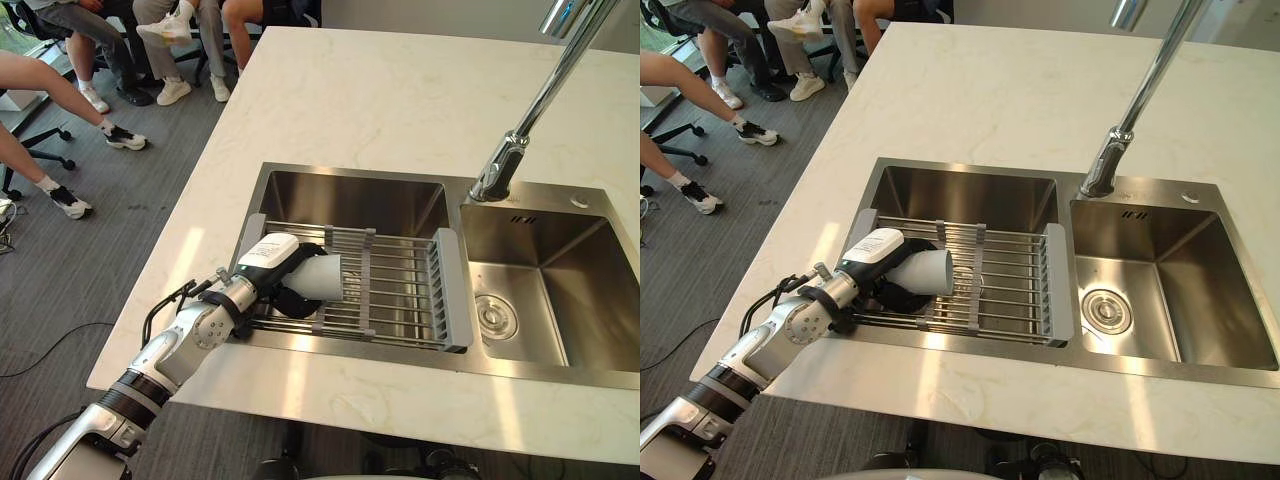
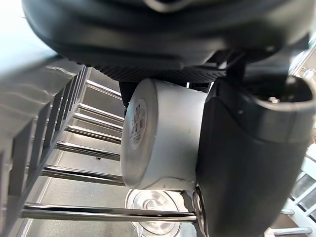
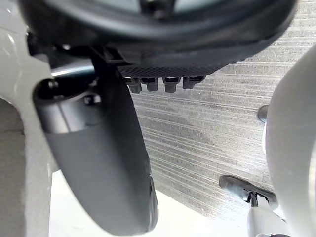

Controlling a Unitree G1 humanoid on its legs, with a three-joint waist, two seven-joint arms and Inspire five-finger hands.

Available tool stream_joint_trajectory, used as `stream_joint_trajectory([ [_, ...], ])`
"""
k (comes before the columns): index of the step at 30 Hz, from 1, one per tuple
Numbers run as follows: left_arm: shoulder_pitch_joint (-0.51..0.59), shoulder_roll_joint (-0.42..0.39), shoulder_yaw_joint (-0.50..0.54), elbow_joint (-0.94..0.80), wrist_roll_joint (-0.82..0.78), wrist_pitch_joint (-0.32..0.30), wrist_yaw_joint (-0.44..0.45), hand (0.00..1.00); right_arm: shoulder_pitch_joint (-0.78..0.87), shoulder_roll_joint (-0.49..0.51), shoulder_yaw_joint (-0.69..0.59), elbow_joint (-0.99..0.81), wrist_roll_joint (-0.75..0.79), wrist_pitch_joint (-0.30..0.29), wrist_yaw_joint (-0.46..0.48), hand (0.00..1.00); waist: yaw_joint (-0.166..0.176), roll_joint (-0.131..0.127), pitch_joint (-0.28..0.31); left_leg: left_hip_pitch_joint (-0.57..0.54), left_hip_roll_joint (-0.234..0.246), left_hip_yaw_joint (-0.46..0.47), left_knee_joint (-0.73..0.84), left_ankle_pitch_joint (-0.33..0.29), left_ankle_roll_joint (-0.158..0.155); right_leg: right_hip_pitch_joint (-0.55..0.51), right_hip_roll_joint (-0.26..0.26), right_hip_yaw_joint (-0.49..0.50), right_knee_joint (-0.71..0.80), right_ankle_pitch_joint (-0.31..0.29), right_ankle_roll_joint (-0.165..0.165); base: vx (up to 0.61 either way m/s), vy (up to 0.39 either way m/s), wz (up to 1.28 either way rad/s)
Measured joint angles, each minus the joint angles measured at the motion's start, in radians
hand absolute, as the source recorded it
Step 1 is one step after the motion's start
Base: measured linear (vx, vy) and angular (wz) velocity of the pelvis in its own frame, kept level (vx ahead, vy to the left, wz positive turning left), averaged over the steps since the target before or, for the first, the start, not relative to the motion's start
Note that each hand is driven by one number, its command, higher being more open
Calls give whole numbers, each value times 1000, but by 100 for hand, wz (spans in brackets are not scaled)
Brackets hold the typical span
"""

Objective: Walk over to the sink, pick up the cup, carry it to the dishwasher, place the cup inside the dishwasher, then close the dishwasher door

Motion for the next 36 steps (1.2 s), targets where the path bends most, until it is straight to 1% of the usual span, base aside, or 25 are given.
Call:
stream_joint_trajectory([
  [7, 55, -11, 56, -37, -118, 8, 21, 0, -18, 0, 0, 17, 0, 0, 0, 100, -18, 0, 2, 0, 0, 0, 0, -1, -1, 1, -1, 1, -2, 0, 0, 0, 0, 0],
  [8, 89, -25, 81, -68, -143, 18, 29, 0, -18, 0, -2, 17, 2, -1, 0, 100, -17, 0, 5, 0, 2, 1, 0, -2, -2, 1, -1, 4, -2, 0, 0, 0, 0, 0],
  [10, 110, -36, 91, -101, -151, 25, 39, 0, -19, 0, -4, 17, 2, -1, 0, 100, -13, 0, 9, 0, 2, -1, 0, -2, -2, 1, -1, 5, -2, 0, 0, 0, 0, 0],
  [11, 124, -55, 101, -129, -161, 27, 44, 0, -19, 0, -4, 21, 2, -1, 0, 100, -2, -1, 12, 0, 2, -1, 0, -2, -2, 1, -1, 5, -2, -1, 0, 0, 0, 0],
  [13, 141, -84, 118, -171, -171, 28, 66, 0, -19, -1, -5, 26, 2, -1, -1, 100, 7, -1, 14, 0, 2, -4, 0, -2, -2, 2, -1, 3, -2, -1, 0, -4, -1, 2],
  [20, 188, -189, 196, -337, -217, 25, 165, 0, -25, -2, -5, 36, 2, -1, -5, 100, 12, -1, 14, 6, 0, -9, 0, -2, -2, 9, -1, -3, -1, -3, -1, -7, -1, 3],
  [21, 197, -205, 198, -361, -240, 23, 191, 0, -25, -2, -5, 37, 2, -1, -6, 100, 15, -1, 14, 8, 0, -9, 0, -2, -2, 11, 0, -3, 0, -4, -2, 0, 0, 0],
  [23, 209, -231, 203, -389, -267, 21, 209, 0, -25, -2, -5, 40, 2, -1, -6, 100, 25, -1, 14, 9, 0, -9, 0, -2, -2, 12, 1, -3, 0, -4, -2, 0, 0, 0],
  [25, 248, -272, 229, -422, -297, 10, 233, 0, -25, -2, -4, 43, 3, -1, -8, 100, 30, -1, 14, 9, 0, -9, 0, -2, -2, 12, 1, -3, 0, -4, -2, 0, 0, 0],
  [28, 292, -313, 263, -452, -327, 7, 263, 0, -28, -1, -5, 51, 3, -1, -12, 100, 35, -2, 14, 9, -1, -10, 0, -2, -2, 13, 0, -3, 1, -4, -2, 0, 0, 1],
  [29, 326, -341, 290, -479, -356, 4, 285, 0, -37, -1, -4, 65, 3, -1, -17, 100, 38, -3, 13, 9, -2, -13, 0, -2, -2, 14, 1, -5, 1, -5, -1, 0, 0, 4],
  [32, 370, -374, 310, -530, -388, 1, 308, 0, -38, 0, -4, 74, 4, -1, -23, 100, 49, -6, 11, 9, -2, -16, 0, -2, -2, 16, 1, -8, 1, -6, -1, 0, 0, 4],
  [34, 391, -395, 312, -553, -401, -8, 311, 0, -38, 1, -3, 79, 4, -1, -23, 100, 60, -9, 10, 9, -3, -18, 0, -2, -2, 17, 1, -10, 1, -6, -1, 0, 0, 0],
  [36, 418, -411, 312, -569, -426, -24, 311, 0, -42, 3, -1, 80, 11, -1, -26, 100, 64, -13, 7, 9, -3, -19, 0, -2, -2, 17, 1, -10, 1, -7, -1, 0, 0, 0],
])
